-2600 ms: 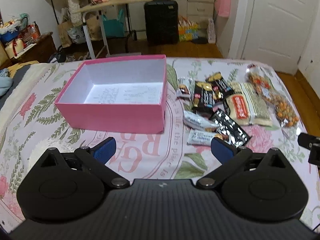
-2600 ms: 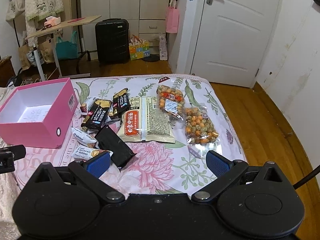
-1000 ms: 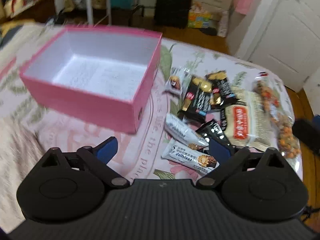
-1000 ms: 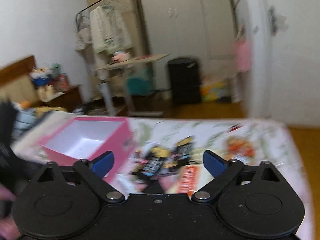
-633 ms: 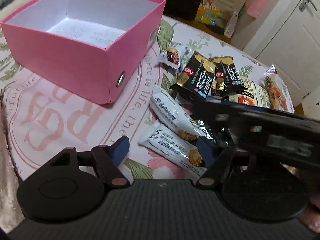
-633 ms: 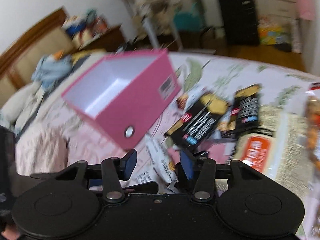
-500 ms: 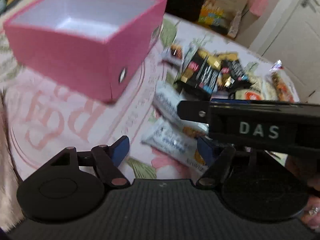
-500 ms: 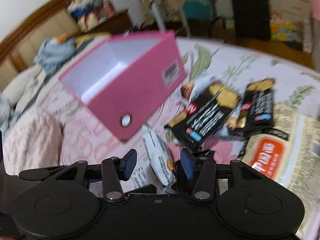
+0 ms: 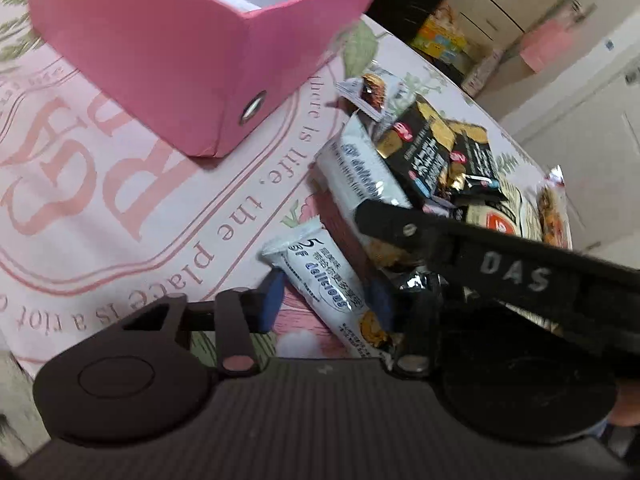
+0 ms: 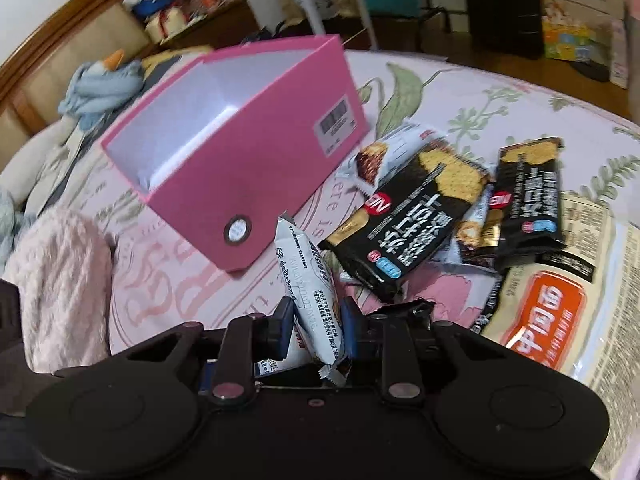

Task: Organize snacks
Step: 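Grasp a white snack bar with the left tool while the right tool grasps another white bar, then carry both white bars over the pink box and open both tools to drop them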

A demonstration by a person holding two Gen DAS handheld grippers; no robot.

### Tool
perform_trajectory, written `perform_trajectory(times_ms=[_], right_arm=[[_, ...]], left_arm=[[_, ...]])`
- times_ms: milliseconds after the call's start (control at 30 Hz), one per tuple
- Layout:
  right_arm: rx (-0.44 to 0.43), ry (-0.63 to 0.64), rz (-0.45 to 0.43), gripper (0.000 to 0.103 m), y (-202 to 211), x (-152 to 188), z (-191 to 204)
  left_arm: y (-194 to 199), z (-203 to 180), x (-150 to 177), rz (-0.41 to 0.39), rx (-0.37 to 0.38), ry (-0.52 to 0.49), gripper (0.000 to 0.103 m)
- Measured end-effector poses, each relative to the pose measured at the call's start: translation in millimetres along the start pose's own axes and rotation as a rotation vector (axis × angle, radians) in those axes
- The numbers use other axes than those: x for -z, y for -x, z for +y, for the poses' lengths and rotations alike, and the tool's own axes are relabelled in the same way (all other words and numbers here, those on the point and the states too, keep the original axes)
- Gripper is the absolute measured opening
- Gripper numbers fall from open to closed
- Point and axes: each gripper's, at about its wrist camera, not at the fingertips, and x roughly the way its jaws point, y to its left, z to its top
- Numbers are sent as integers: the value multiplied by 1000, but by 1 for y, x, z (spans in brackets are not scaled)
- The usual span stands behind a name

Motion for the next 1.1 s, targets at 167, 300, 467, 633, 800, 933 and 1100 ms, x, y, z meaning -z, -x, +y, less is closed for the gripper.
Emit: perform_trajectory(times_ms=[167, 300, 467, 633, 800, 933, 1100], right_arm=[[72, -82, -61, 30, 20, 0, -7], [107, -139, -84, 30, 34, 7, -10], [146, -188, -81, 30, 43, 23, -2], [177, -243, -81, 30, 53, 39, 7], [187, -264, -49, 30, 66, 46, 24], [192, -232, -11, 30, 76, 45, 47], [170, -198, 19, 30, 90, 39, 75]], left_arm=[[3, -5, -3, 17, 4, -61, 35], [11, -9, -4, 20, -21, -136, 33], [24, -11, -8, 39, -53, -244, 33], [37, -2, -12, 96, -50, -288, 32], [56, 8, -16, 126, -62, -330, 32], [74, 14, -20, 123, -86, -390, 31], [95, 16, -27, 72, -102, -472, 31]])
